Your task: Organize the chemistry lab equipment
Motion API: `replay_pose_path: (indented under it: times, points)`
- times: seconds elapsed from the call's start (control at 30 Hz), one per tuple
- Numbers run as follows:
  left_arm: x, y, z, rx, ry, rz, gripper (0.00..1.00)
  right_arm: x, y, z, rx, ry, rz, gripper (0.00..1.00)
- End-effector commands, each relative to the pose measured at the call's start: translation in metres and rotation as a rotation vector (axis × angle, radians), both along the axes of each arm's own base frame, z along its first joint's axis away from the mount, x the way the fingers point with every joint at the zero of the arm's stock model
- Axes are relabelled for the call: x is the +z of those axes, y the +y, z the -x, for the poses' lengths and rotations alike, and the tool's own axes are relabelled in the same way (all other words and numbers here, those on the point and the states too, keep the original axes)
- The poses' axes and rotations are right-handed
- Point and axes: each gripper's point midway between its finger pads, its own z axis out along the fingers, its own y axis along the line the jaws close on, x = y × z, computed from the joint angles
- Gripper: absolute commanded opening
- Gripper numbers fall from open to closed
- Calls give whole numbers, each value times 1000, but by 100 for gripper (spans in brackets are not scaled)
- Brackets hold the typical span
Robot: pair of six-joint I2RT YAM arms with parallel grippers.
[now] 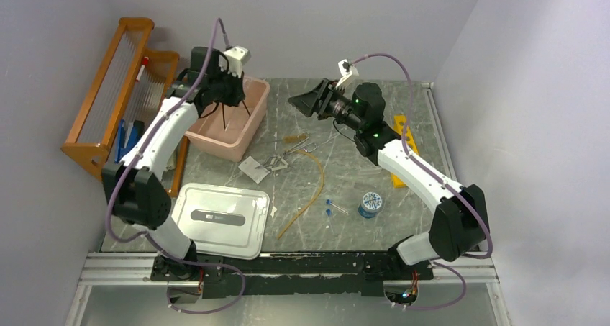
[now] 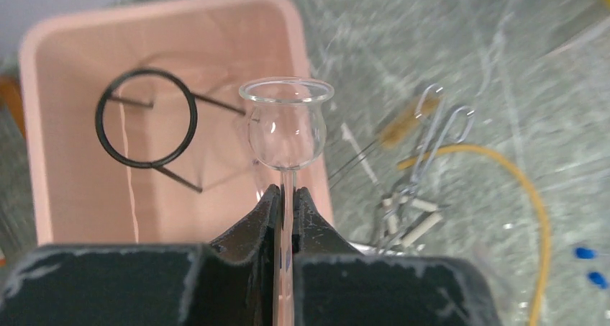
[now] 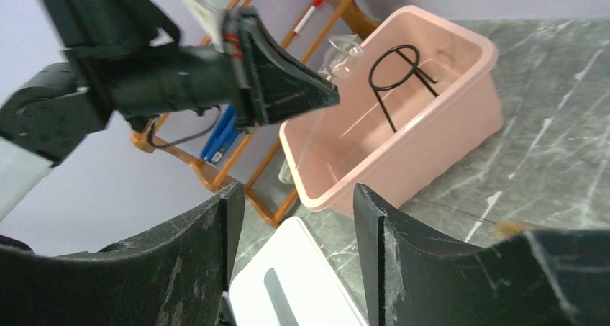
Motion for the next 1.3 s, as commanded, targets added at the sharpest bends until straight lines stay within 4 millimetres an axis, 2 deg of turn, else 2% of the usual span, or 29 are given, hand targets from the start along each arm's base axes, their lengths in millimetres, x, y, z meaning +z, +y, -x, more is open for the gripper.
replay_pose_path:
  times: [0.0, 0.13, 0.37, 0.6, 0.7, 0.87, 1.0, 1.13, 1.27]
  points:
    - [-54, 20, -13, 34, 107, -181, 5, -12, -19, -5, -74, 7, 73, 61]
    - [-90, 11, -22, 6, 186, -180, 5, -13, -21, -5, -75, 10, 69, 61]
    - [-135, 21, -34, 25, 228, -263, 5, -14, -18, -7, -69, 23, 54, 61]
    - [-164, 9, -41, 13, 284, -213, 7, -20, -14, -9, -52, 42, 46, 61]
    - [-174, 10, -40, 43, 293, -198, 10, -20, -14, -9, -50, 47, 44, 61]
    - [-182, 5, -42, 54, 302, -167, 15, -26, -14, -8, -49, 67, 43, 61]
    - [-184, 2, -39, 35, 317, -159, 26, -29, -16, -8, -62, 76, 57, 61]
    - [-174, 0, -39, 32, 306, -141, 33, -35, -20, -12, -93, 87, 87, 61]
    - [-159, -1, -38, 39, 288, -118, 35, -40, -22, -16, -112, 102, 99, 61]
